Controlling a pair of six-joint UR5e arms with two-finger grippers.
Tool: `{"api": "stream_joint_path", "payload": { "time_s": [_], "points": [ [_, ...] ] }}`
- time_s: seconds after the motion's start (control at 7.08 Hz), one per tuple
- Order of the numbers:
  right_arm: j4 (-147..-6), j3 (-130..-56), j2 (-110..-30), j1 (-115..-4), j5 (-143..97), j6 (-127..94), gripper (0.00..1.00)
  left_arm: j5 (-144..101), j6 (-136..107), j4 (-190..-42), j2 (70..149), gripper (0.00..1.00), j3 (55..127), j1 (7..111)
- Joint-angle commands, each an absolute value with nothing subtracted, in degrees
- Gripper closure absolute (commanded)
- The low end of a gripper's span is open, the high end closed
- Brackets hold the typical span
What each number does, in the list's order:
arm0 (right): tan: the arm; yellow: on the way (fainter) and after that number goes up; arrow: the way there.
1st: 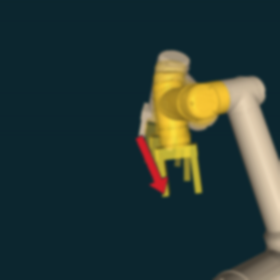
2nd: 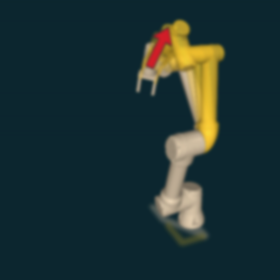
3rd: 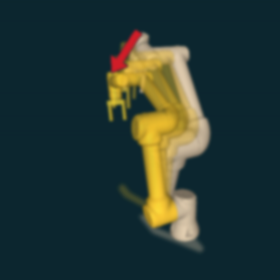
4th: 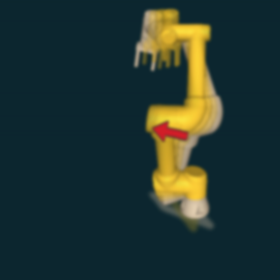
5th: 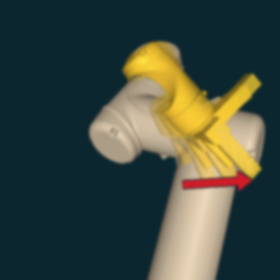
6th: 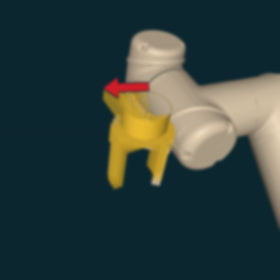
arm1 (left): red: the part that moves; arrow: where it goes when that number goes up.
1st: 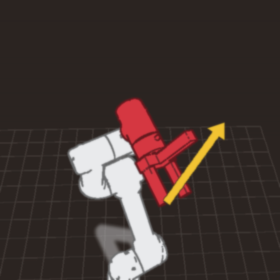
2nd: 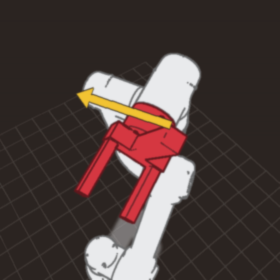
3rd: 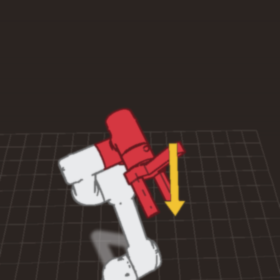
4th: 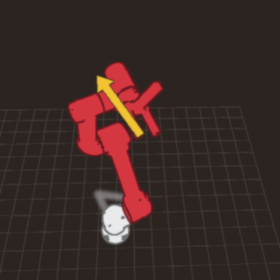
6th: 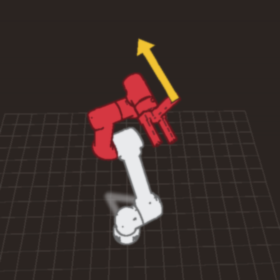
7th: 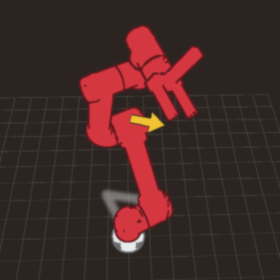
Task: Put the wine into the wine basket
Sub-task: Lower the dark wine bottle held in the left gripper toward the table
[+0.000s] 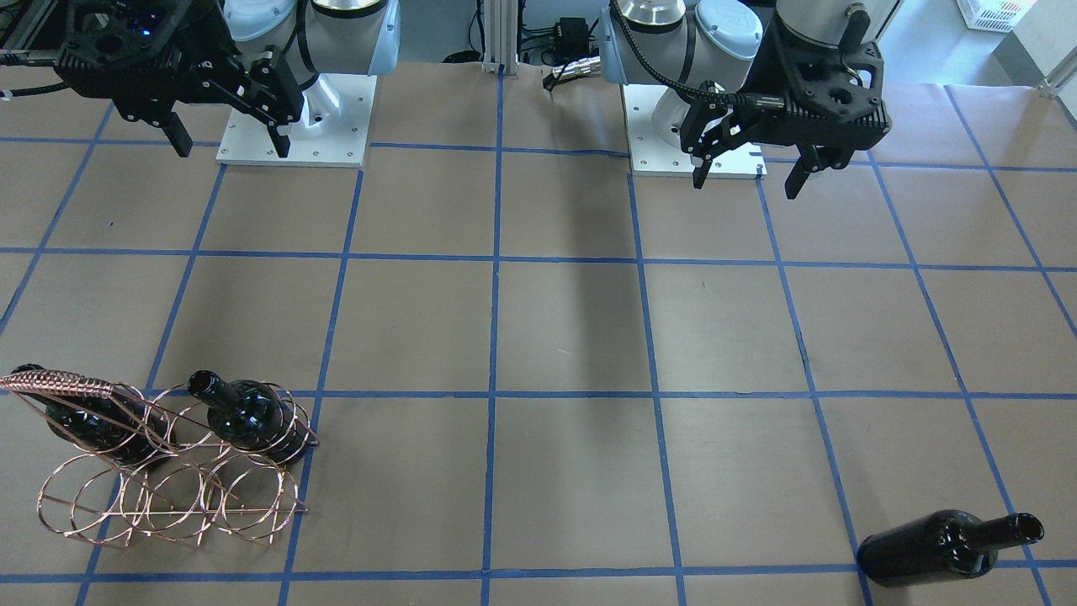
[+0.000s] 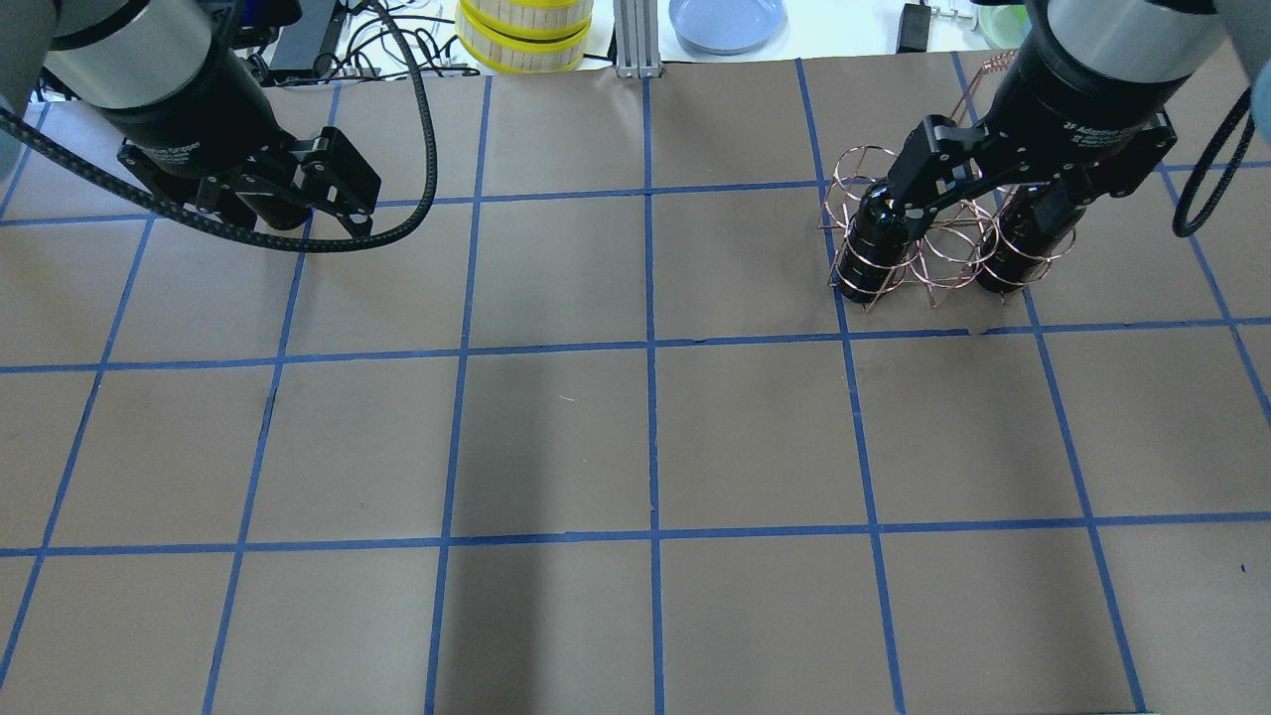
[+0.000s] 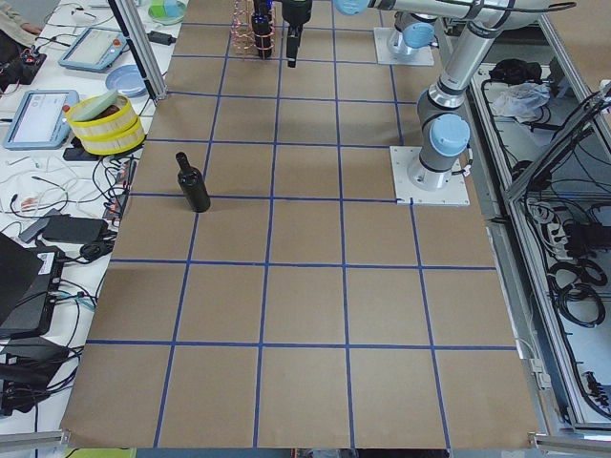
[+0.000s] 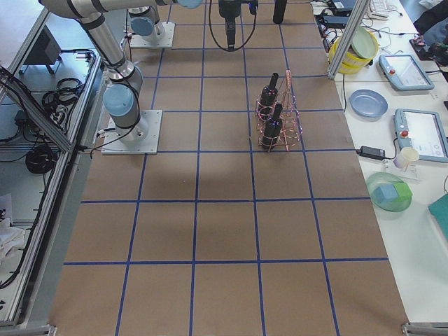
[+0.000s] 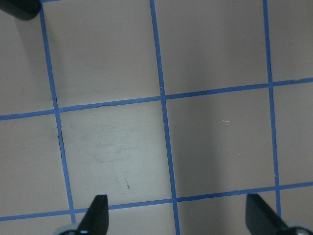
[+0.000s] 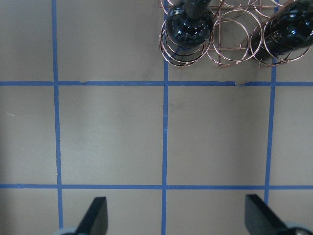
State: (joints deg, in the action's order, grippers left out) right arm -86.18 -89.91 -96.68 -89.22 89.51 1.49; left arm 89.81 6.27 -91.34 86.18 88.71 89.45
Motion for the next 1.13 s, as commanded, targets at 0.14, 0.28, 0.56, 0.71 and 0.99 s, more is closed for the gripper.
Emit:
{"api": "stream_joint_path", "payload": {
  "time_s": [0.14,0.28,0.56,0.71,0.99],
  "points": [
    [-86.40,-89.91,-96.68,-89.21,89.12,1.32,0.00,90.44,6.85,-90.35,86.04,0.00,88.77,88.43],
    [-86.48,-89.91,-96.68,-89.21,89.12,1.32,0.00,90.44,6.86,-89.39,86.39,0.00,87.73,87.55],
    [-86.40,-89.91,-96.68,-89.21,89.21,1.32,0.00,94.73,11.48,-80.90,88.50,0.00,87.54,81.51],
    [-86.40,-89.91,-96.59,-89.21,89.21,1.32,0.00,94.22,13.60,-76.68,89.55,0.00,87.63,78.52],
    [-86.40,-89.91,-96.68,-89.21,89.12,1.14,0.00,91.07,18.96,-60.47,94.98,0.03,88.24,72.72]
  ]
}}
